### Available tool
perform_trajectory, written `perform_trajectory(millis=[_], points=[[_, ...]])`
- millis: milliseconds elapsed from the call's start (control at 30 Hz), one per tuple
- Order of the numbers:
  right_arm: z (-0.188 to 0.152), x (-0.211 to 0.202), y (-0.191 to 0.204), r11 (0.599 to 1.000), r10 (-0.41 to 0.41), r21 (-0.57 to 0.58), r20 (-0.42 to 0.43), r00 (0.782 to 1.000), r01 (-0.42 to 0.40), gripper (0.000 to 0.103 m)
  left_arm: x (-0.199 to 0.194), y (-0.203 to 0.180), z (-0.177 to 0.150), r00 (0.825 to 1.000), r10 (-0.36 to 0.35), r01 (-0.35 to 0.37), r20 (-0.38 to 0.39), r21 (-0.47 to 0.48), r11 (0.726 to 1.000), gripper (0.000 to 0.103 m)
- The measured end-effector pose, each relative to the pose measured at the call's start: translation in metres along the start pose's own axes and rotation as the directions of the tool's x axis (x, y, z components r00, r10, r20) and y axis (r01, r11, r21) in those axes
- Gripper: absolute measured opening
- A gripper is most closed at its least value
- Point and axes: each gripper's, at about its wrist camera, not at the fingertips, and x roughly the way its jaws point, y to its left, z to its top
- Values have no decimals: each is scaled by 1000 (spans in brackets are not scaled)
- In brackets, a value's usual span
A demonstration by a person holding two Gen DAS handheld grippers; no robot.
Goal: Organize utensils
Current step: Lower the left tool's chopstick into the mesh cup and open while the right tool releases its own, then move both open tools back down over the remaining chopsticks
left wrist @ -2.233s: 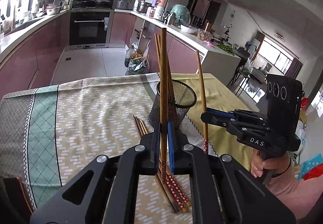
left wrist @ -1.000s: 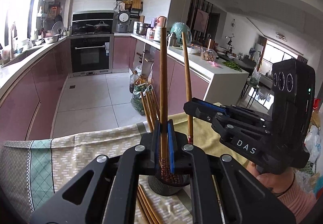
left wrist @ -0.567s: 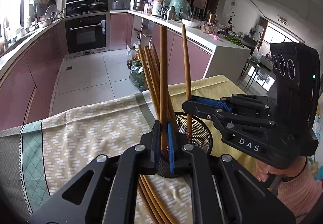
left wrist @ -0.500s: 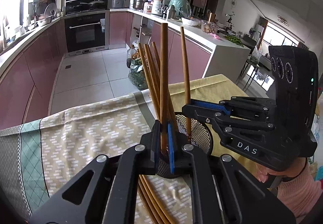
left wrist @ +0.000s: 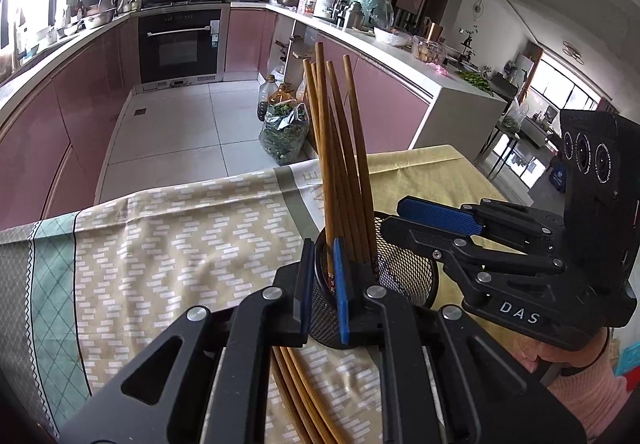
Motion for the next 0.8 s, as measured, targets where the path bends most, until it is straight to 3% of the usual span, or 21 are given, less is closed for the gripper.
perform_trajectory(millis=[133, 333, 467, 800], points=[[-4, -9, 4, 1000, 9, 2, 19, 1000, -9, 30, -13, 5, -11, 999, 21, -21, 32, -17, 1000, 15], [-9, -34, 18, 998, 62, -21, 67, 996, -60, 33, -44, 14, -33, 993, 70, -69, 91, -18, 997, 33], [-19, -46, 34, 994, 102, -56, 82, 991, -98, 40, -60, 23, -52, 989, 97, -95, 107, -30, 995, 41], [-52, -32, 61, 988, 142, -59, -2, 990, -142, 48, -73, 30, -97, 978, 186, -184, 98, -22, 983, 66]])
